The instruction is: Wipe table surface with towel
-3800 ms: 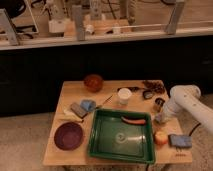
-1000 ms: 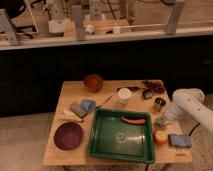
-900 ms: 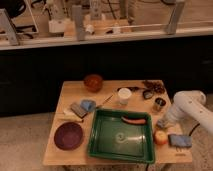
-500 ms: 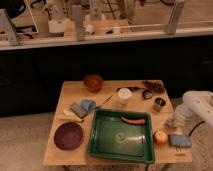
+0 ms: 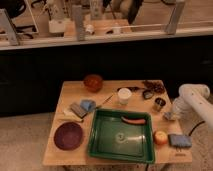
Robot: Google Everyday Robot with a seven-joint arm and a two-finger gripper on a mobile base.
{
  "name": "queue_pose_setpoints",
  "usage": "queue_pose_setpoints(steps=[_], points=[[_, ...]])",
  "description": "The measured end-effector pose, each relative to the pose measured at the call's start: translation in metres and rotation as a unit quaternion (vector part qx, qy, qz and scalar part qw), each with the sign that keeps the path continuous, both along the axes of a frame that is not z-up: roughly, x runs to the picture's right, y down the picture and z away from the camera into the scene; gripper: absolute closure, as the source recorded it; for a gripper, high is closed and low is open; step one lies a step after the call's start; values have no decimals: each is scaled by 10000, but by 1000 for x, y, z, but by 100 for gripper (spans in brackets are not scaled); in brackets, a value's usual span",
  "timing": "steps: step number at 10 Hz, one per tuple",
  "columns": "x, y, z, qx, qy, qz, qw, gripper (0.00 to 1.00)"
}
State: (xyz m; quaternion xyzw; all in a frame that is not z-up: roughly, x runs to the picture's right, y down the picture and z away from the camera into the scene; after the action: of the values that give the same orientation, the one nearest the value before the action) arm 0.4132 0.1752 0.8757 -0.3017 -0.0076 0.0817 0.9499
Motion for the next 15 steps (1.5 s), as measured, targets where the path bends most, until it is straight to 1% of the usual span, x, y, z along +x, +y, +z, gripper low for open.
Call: queue_pose_setpoints(steps=[1,2,3,5,6,7,8,9,10,12,13,14,15], points=[[-17,-4,-2,52,-91,-16,9999,100],[-41,-9,-5,103,-234,-69,9996,100],[-61,-8,-14,137,-412,-138,9990,100],[-79,1,-32,149,-629,-248,9976,100],[-80,10,-39,122,-685,-264,9972,100],[-80,14,-41,92,-703,-286,9971,100],[-77,18,-42,61,-726,-327,9968,100],[-64,25,-43,-15,-687,-328,9971,100],[-49,30,-42,-71,-611,-307,9976,100],[-12,38,-36,-151,-336,-209,9991,100],[5,37,-30,-163,-170,-143,9996,100],[16,34,-24,-176,-30,-82,9998,100],[22,27,-16,-143,90,-21,9999,100]])
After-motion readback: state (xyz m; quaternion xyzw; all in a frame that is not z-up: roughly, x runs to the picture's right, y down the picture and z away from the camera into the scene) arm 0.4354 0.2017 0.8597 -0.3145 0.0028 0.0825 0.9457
